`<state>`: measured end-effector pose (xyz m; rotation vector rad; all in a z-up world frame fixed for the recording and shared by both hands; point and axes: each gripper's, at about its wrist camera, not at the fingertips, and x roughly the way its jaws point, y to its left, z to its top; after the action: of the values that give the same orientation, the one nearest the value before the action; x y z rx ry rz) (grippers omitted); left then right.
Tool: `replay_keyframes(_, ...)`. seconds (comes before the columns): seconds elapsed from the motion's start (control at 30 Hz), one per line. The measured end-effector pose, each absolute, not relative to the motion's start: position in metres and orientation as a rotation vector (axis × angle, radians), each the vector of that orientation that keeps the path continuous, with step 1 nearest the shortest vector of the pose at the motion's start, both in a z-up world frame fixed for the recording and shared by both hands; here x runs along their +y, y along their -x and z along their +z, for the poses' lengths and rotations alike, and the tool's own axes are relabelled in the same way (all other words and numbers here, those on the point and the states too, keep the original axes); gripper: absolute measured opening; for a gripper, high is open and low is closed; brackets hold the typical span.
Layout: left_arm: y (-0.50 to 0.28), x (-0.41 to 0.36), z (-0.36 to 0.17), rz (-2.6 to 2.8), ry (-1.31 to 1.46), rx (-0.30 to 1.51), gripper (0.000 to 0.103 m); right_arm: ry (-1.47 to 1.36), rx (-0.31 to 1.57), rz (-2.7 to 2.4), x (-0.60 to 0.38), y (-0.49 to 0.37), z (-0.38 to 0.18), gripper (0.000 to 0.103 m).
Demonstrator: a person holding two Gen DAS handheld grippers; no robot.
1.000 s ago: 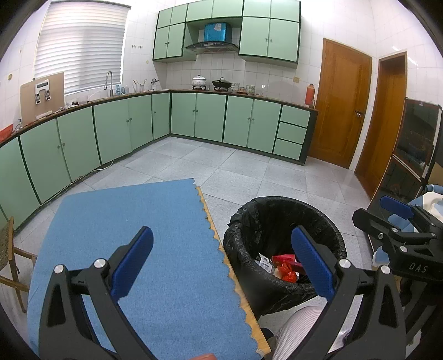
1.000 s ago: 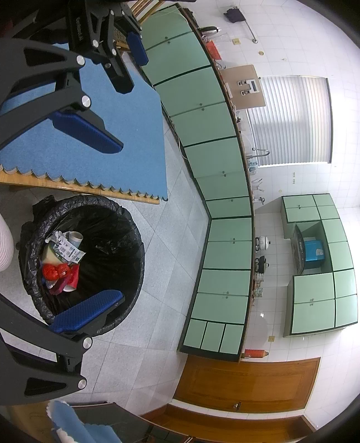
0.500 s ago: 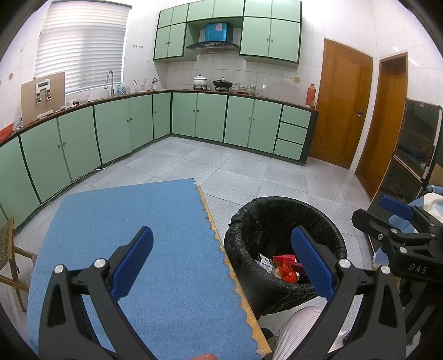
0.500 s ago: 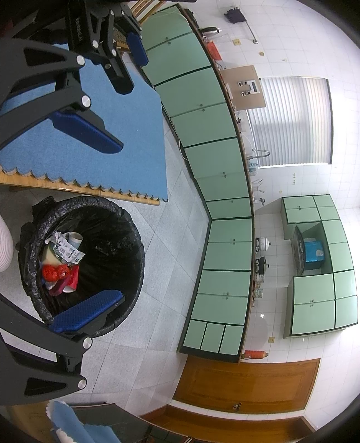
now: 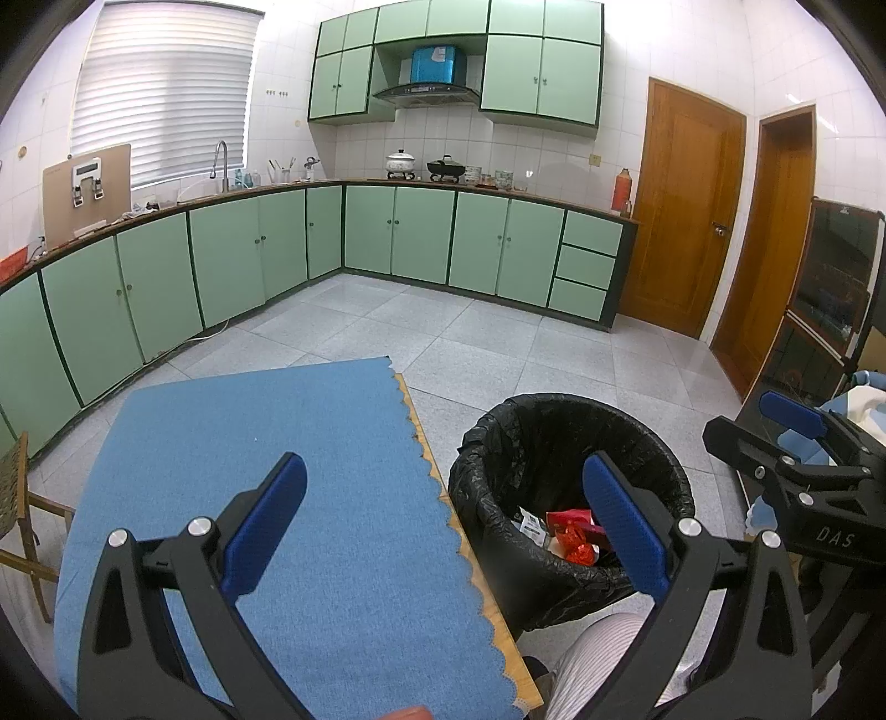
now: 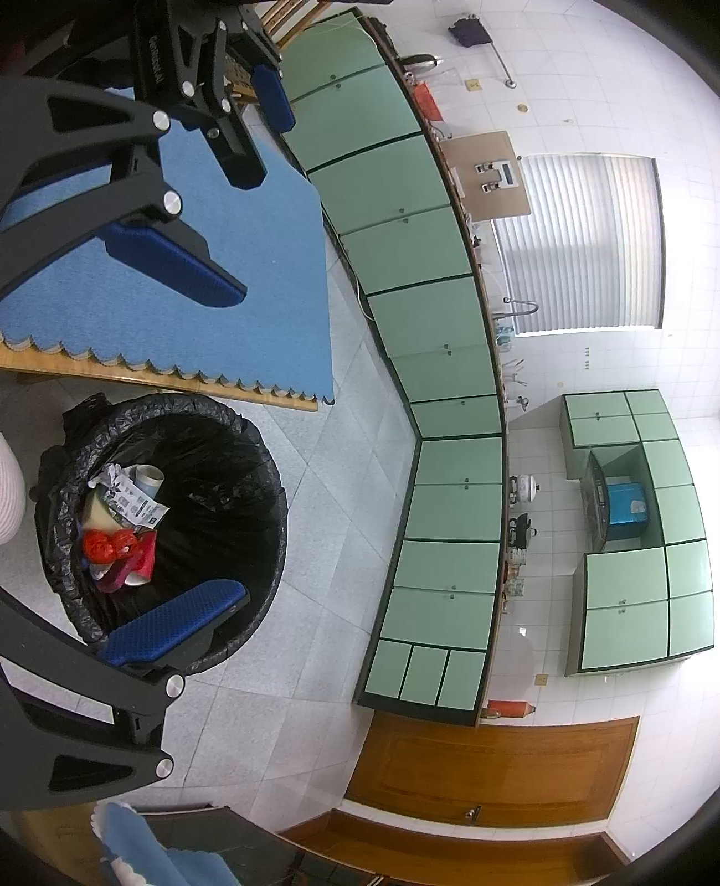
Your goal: Collect trash
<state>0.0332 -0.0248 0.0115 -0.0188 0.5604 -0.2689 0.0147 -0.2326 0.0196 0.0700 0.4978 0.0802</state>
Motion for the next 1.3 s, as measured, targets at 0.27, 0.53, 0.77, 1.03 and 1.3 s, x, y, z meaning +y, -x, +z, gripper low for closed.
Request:
replay_keyframes(0.27,-0.0336,-0.0246,0.0118,-0.270,0.017,0.560,0.097,-0.070,0.496,0.080,-0.2324,-0.0148,0.0196,0.097)
replay_keyframes(0.53,-0.0337,-0.0245,0.0116,-0.269,0.016,0.561,0.097,-0.072,0.497,0.080,-0.2325,-0.0146,0.0189,0.097)
replay_keyframes(0.77,-0.0341,-0.0241,0.0111,-0.270,0.019,0.563,0.097,-0.071,0.498,0.080,-0.2324,-0.0146,0.0185,0.097)
replay_keyframes(1.03,-0.0347,-0.0263,0.0083,-0.269,0.023,0.567,0.097,-0.070,0.498,0.081,-0.2313,-0.0167,0.0181,0.097)
replay_keyframes(1.3,-0.0348,-0.0263,0.0081,-0.268,0.022,0.567,0.097,-0.071,0.499,0.082,-0.2315,-0.0166,0.0176,0.097)
